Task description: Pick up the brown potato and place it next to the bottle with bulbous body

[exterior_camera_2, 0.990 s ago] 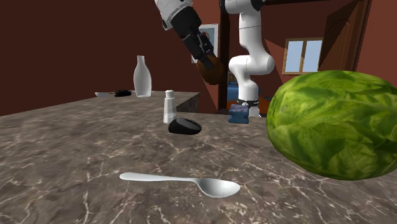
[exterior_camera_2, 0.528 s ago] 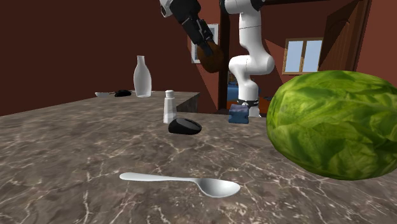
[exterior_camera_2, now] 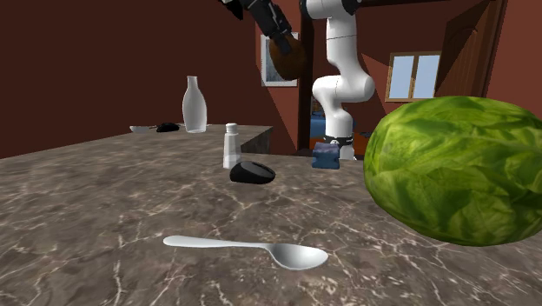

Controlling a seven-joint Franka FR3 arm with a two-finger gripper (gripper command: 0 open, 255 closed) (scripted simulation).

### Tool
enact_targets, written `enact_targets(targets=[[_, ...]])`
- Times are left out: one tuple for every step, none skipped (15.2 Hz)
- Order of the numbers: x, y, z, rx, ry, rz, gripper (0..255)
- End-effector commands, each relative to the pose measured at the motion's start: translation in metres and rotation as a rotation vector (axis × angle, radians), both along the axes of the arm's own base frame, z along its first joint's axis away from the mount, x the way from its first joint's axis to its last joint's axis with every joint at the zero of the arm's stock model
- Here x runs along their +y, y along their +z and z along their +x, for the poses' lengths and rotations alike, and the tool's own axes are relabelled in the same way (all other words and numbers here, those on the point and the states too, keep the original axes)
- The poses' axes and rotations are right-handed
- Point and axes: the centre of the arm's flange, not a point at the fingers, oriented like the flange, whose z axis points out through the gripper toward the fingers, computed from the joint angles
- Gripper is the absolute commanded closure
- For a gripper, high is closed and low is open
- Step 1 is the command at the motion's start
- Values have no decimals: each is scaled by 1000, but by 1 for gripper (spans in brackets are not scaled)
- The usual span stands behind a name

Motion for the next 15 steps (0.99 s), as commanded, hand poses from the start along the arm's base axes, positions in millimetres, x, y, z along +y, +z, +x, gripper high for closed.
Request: enact_targets(targets=[[0, 10, 0, 0, 0, 0, 255], [0, 16, 0, 0, 0, 0, 255], [0, 21, 0, 0, 0, 0, 255], [0, 26, 0, 0, 0, 0, 255], [0, 31, 0, 0, 0, 0, 255], [0, 37, 0, 0, 0, 0, 255], [0, 42, 0, 0, 0, 0, 255], [0, 47, 0, 0, 0, 0, 255], [0, 53, 0, 0, 0, 0, 255], [0, 58, 0, 0, 0, 0, 255], [0, 63, 0, 0, 0, 0, 255], [0, 68, 0, 0, 0, 0, 255], [0, 74, 0, 0, 0, 0, 255], [0, 79, 0, 0, 0, 0, 255], [0, 84, 0, 0, 0, 0, 255]])
